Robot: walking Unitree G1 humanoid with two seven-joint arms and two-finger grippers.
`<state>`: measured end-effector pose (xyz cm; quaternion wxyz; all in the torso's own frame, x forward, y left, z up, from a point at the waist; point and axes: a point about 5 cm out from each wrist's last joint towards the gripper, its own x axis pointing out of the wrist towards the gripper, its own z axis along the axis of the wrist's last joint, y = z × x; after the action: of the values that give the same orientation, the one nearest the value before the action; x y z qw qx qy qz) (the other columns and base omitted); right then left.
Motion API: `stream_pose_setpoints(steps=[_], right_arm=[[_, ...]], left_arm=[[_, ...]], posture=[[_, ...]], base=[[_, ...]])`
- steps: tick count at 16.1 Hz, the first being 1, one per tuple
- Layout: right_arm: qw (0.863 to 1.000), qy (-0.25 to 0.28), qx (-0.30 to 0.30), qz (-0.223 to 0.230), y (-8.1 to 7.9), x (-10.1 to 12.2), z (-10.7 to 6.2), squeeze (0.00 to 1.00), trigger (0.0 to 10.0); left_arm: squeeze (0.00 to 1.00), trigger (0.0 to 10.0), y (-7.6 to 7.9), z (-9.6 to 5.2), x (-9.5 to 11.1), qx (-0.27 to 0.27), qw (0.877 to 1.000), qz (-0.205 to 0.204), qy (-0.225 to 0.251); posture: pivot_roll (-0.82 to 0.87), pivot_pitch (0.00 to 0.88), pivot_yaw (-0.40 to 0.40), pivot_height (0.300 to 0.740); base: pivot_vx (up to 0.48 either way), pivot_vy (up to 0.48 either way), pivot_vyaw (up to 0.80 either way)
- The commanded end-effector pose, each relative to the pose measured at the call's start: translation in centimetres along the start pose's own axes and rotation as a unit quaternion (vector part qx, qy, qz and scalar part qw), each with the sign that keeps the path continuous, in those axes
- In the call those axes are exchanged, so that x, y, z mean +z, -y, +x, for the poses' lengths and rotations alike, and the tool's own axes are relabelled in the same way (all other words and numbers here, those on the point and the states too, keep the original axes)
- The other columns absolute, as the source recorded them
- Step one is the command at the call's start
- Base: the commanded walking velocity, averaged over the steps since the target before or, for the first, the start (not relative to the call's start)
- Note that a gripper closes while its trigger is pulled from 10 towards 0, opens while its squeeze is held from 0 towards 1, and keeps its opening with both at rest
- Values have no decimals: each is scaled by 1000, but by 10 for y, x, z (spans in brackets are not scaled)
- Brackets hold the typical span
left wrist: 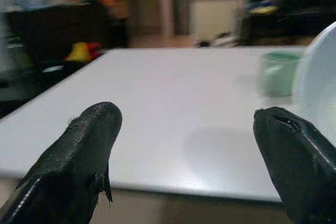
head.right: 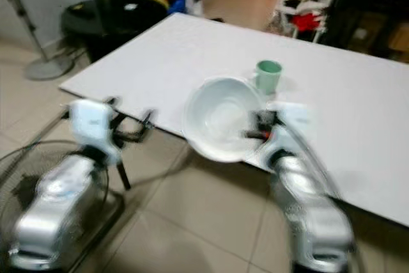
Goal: Setting the table
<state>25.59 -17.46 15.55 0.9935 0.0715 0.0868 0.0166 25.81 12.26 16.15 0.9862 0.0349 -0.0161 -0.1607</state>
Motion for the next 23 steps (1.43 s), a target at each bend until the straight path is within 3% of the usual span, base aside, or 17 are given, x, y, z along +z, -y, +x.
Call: stream_pose_setpoints(steps=[1, 10, 23], right_arm=[[1000, 15, 25, 9, -12, 7, 1, 0, 10000], [1000, 11, 6, 23, -6, 8, -1, 0, 10000], [998, -17, 5, 61, -1, 7, 6, 0, 10000]], left_arm=[[0, 10000, -10, -3, 0, 14, 1000, 9, -1], [0, 10000, -4, 1, -1, -1, 1000, 5, -2], [0, 10000, -7, 2, 0, -4, 1000, 13, -1]], posture=[[73, 0, -11, 740], [47, 0, 8, 740], [68, 0, 6, 740]], base=[[304, 0, -788], [305, 0, -788], [301, 0, 62]])
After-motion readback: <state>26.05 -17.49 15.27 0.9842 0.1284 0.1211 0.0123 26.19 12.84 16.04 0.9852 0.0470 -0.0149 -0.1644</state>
